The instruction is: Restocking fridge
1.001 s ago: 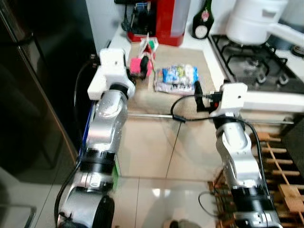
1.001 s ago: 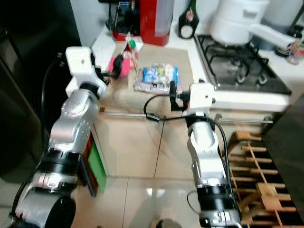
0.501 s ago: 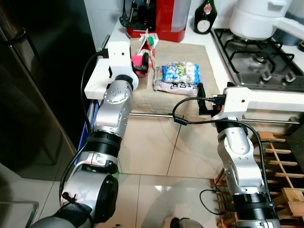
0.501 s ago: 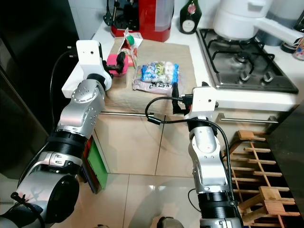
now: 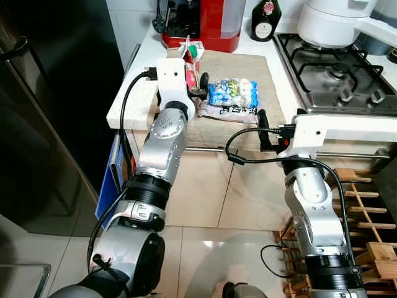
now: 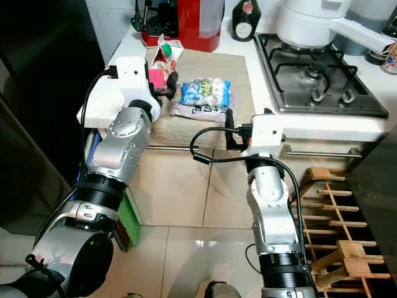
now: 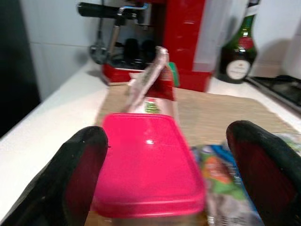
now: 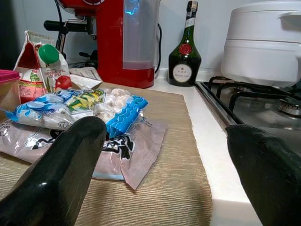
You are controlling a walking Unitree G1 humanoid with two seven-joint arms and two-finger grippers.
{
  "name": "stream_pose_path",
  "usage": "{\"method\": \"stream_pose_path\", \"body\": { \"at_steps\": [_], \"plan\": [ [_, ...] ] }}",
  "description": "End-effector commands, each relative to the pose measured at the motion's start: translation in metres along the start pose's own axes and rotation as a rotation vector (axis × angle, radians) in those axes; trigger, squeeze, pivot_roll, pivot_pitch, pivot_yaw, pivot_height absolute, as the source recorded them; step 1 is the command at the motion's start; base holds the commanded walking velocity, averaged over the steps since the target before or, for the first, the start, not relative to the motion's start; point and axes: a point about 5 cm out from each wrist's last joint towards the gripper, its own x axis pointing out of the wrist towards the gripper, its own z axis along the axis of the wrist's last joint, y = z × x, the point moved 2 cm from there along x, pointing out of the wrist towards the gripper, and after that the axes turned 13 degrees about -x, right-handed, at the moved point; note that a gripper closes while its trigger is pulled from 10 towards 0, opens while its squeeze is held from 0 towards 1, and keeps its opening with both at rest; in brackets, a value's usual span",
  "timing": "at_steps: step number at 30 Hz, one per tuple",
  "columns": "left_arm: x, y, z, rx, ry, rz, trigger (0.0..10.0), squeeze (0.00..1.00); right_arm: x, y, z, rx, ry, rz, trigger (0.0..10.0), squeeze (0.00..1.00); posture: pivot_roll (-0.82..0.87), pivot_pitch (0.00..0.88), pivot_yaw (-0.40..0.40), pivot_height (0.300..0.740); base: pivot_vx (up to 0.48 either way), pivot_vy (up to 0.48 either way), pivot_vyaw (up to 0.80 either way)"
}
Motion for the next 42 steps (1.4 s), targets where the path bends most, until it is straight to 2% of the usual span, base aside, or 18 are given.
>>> {"method": "stream_pose_path", "body": {
  "at_steps": [1, 15, 24, 32, 42],
  "plan": [
    [0.000, -0.002, 0.000, 0.026, 0.000, 0.010, 10.0, 0.00, -0.001, 0.000, 0.002, -0.006, 0.000, -0.001, 10.0, 0.00, -0.13, 0.043, 0.037, 0.740, 0.000, 0.000, 0.00],
    [-0.001, -0.006, -0.007, 0.010, 0.033, -0.006, 10.0, 0.00, -0.001, 0.000, 0.001, -0.008, 0.005, 0.008, 10.0, 0.00, -0.13, 0.044, 0.034, 0.740, 0.000, 0.000, 0.00],
    [-0.001, 0.001, -0.009, 0.040, 0.037, 0.047, 10.0, 0.00, -0.002, 0.001, 0.000, -0.007, 0.008, 0.013, 10.0, 0.00, -0.13, 0.045, 0.033, 0.740, 0.000, 0.000, 0.00],
    [-0.002, -0.004, -0.019, 0.030, 0.079, 0.033, 10.0, 0.00, -0.002, 0.002, -0.001, -0.007, 0.010, 0.013, 10.0, 0.00, -0.13, 0.043, 0.034, 0.740, 0.000, 0.000, 0.00],
    [-0.003, 0.002, -0.032, 0.025, 0.133, 0.053, 10.0, 0.00, -0.001, 0.002, -0.001, -0.007, 0.012, 0.016, 10.0, 0.00, -0.14, 0.038, 0.034, 0.740, 0.000, 0.000, 0.00]
  ]
}}
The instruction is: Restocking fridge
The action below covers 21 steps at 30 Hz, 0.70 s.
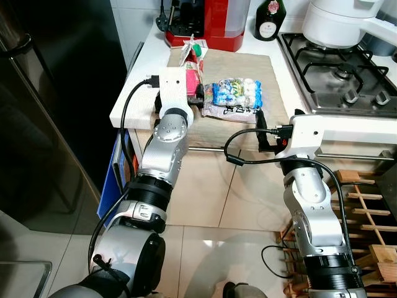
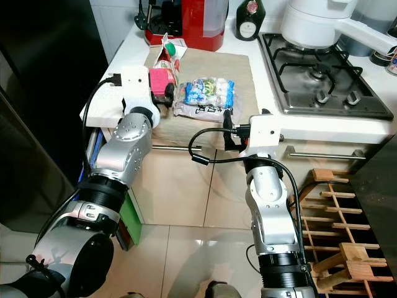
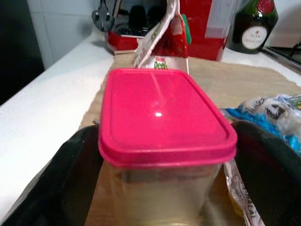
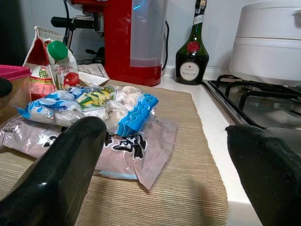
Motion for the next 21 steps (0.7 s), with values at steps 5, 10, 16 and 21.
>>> {"method": "stream_pose_path", "body": {
  "at_steps": [5, 10, 16, 21],
  "plan": [
    [0.000, 0.003, -0.015, 0.000, 0.060, 0.014, 10.0, 0.00, -0.002, 0.000, -0.001, -0.006, 0.010, 0.004, 10.0, 0.00, -0.14, 0.038, 0.034, 0.740, 0.000, 0.000, 0.00],
    [0.002, 0.009, -0.017, 0.013, 0.064, 0.037, 10.0, 0.00, -0.002, 0.000, -0.001, -0.005, 0.010, 0.004, 10.0, 0.00, -0.14, 0.037, 0.035, 0.740, 0.000, 0.000, 0.00],
    [0.006, 0.017, -0.010, 0.026, 0.000, 0.045, 0.0, 0.00, -0.002, 0.000, -0.001, -0.006, 0.010, 0.004, 10.0, 0.00, -0.14, 0.037, 0.035, 0.740, 0.000, 0.000, 0.00],
    [0.007, 0.017, -0.007, 0.026, -0.028, 0.026, 0.0, 0.00, -0.002, 0.000, -0.001, -0.007, 0.010, 0.004, 10.0, 0.00, -0.14, 0.037, 0.035, 0.740, 0.000, 0.000, 0.00]
  ]
}}
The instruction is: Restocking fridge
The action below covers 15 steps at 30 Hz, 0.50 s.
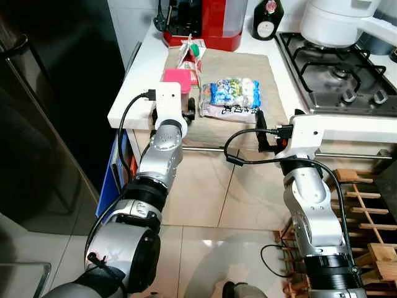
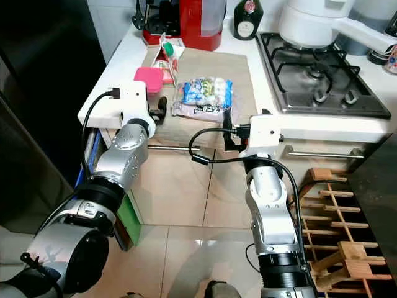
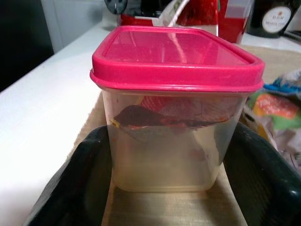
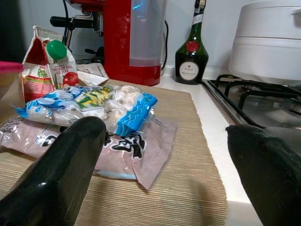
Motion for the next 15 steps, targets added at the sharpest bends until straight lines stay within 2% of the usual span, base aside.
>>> {"method": "stream_pose_path", "body": {
  "at_steps": [1, 10, 15],
  "plan": [
    [0.002, -0.005, 0.008, 0.006, -0.031, -0.017, 0.0, 0.00, -0.002, -0.001, -0.001, -0.008, 0.010, 0.003, 10.0, 0.00, -0.14, 0.040, 0.032, 0.740, 0.000, 0.000, 0.00],
    [0.000, -0.007, 0.008, -0.025, -0.038, -0.076, 0.0, 0.00, -0.002, -0.002, -0.001, -0.014, 0.010, 0.001, 10.0, 0.00, -0.15, 0.037, 0.038, 0.740, 0.000, 0.000, 0.00],
    [-0.020, 0.018, 0.032, 0.014, -0.175, -0.105, 0.0, 0.00, -0.004, -0.013, 0.006, -0.021, -0.012, -0.039, 10.0, 0.00, -0.15, 0.037, 0.044, 0.740, 0.000, 0.000, 0.00]
  ]
}}
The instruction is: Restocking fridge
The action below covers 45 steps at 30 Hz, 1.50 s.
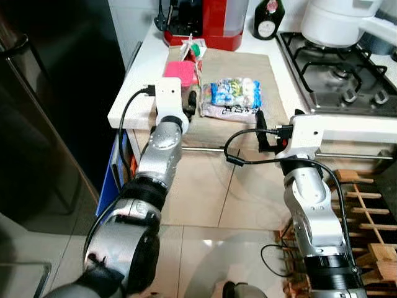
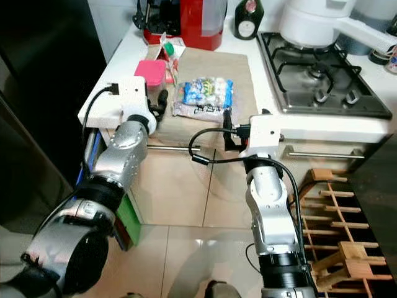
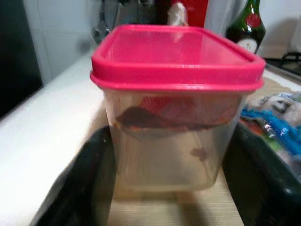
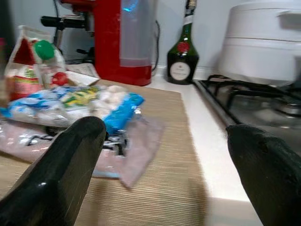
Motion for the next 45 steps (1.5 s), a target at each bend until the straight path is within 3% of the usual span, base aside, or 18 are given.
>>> {"method": "stream_pose_path", "body": {
  "at_steps": [1, 4, 5, 7, 8, 10, 11, 14, 19, 25, 29, 30, 33, 45],
  "plan": [
    [-0.005, 0.004, 0.026, 0.023, -0.093, -0.027, 0.0, 0.00, -0.001, -0.007, 0.006, -0.007, -0.015, -0.029, 10.0, 0.00, -0.14, 0.033, 0.041, 0.740, 0.000, 0.000, 0.00],
    [-0.019, 0.009, 0.047, 0.023, -0.196, -0.051, 0.0, 0.00, -0.002, -0.014, 0.011, -0.017, -0.037, -0.054, 10.0, 0.00, -0.13, 0.021, 0.025, 0.740, 0.000, 0.000, 0.00],
    [-0.019, 0.009, 0.047, 0.023, -0.196, -0.051, 0.0, 0.00, -0.002, -0.014, 0.011, -0.017, -0.037, -0.054, 10.0, 0.00, -0.13, 0.021, 0.025, 0.740, 0.000, 0.000, 0.00],
    [-0.037, 0.012, 0.058, 0.050, -0.260, -0.069, 0.0, 0.00, -0.006, -0.017, 0.013, -0.030, -0.050, -0.065, 10.0, 0.00, -0.11, 0.007, 0.013, 0.740, 0.000, 0.000, 0.00],
    [-0.037, 0.012, 0.058, 0.050, -0.260, -0.069, 0.0, 0.00, -0.006, -0.017, 0.013, -0.030, -0.050, -0.065, 10.0, 0.00, -0.11, 0.007, 0.013, 0.740, 0.000, 0.000, 0.00],
    [-0.060, 0.024, 0.048, 0.063, -0.226, -0.062, 0.0, 0.00, -0.014, -0.016, 0.018, -0.046, -0.085, -0.064, 10.0, 0.00, -0.09, 0.000, 0.005, 0.740, 0.000, 0.000, 0.00],
    [-0.060, 0.024, 0.048, 0.063, -0.226, -0.062, 0.0, 0.00, -0.014, -0.016, 0.018, -0.046, -0.085, -0.064, 10.0, 0.00, -0.09, 0.000, 0.005, 0.740, 0.000, 0.000, 0.00],
    [-0.082, 0.033, 0.035, 0.081, -0.175, -0.068, 0.0, 0.00, -0.028, -0.020, 0.020, -0.063, -0.110, -0.075, 10.0, 0.00, -0.08, 0.000, -0.003, 0.740, 0.000, 0.000, 0.00],
    [-0.110, 0.039, 0.002, 0.059, -0.068, -0.083, 0.0, 0.00, -0.051, -0.028, -0.004, -0.085, -0.014, -0.096, 10.0, 0.00, -0.08, 0.013, -0.014, 0.740, 0.000, 0.000, 0.00],
    [-0.120, 0.023, -0.003, 0.000, -0.021, -0.176, 0.0, 0.00, -0.058, -0.019, -0.010, -0.041, 0.032, -0.060, 10.0, 0.00, -0.08, 0.027, -0.017, 0.740, 0.000, 0.000, 0.00],
    [-0.117, 0.024, -0.007, -0.006, 0.018, -0.165, 0.0, 0.00, -0.055, -0.007, -0.011, -0.007, 0.036, 0.000, 10.0, 0.00, -0.08, 0.027, -0.016, 0.740, 0.000, 0.000, 0.00],
    [-0.112, 0.029, -0.011, 0.011, 0.038, -0.120, 10.0, 0.00, -0.052, 0.001, -0.014, -0.001, 0.042, 0.039, 10.0, 0.00, -0.08, 0.026, -0.018, 0.740, 0.000, 0.000, 0.00],
    [-0.097, 0.035, -0.013, -0.001, 0.037, -0.075, 10.0, 0.00, -0.042, 0.003, -0.027, 0.048, 0.108, 0.027, 10.0, 0.00, -0.08, 0.015, -0.020, 0.740, 0.000, 0.000, 0.00],
    [-0.081, 0.027, -0.005, 0.020, 0.021, -0.094, 10.0, 0.00, -0.019, -0.005, -0.026, 0.028, 0.096, 0.014, 10.0, 0.00, -0.08, 0.021, -0.017, 0.740, -0.117, 0.000, 0.00]
  ]
}}
